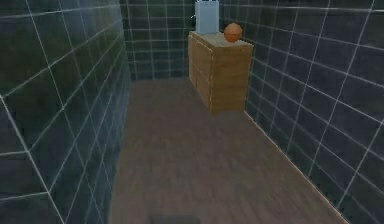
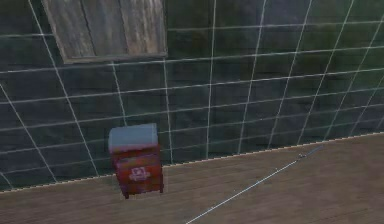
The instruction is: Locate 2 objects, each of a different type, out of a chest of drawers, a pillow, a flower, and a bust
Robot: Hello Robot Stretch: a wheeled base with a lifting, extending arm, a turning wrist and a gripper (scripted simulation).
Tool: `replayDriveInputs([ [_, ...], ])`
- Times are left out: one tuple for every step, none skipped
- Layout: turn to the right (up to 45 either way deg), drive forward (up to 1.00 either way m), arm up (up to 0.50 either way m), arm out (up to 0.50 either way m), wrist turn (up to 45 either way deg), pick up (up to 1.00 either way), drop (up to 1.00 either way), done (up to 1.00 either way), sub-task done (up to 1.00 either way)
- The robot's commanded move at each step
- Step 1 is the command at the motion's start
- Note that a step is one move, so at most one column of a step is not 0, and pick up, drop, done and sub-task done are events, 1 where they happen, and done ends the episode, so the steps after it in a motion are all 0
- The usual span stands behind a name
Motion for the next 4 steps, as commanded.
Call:
replayDriveInputs([
  [12.0,0.0,0.0,0.0,0.0,0.0,0.0,0.0,0.0],
  [0.0,0.45,0.0,0.0,0.0,0.0,0.0,0.0,0.0],
  [-21.0,0.0,0.0,0.0,0.0,0.0,0.0,0.0,0.0],
  [0.0,1.0,0.0,0.0,0.0,0.0,0.0,0.0,0.0],
])
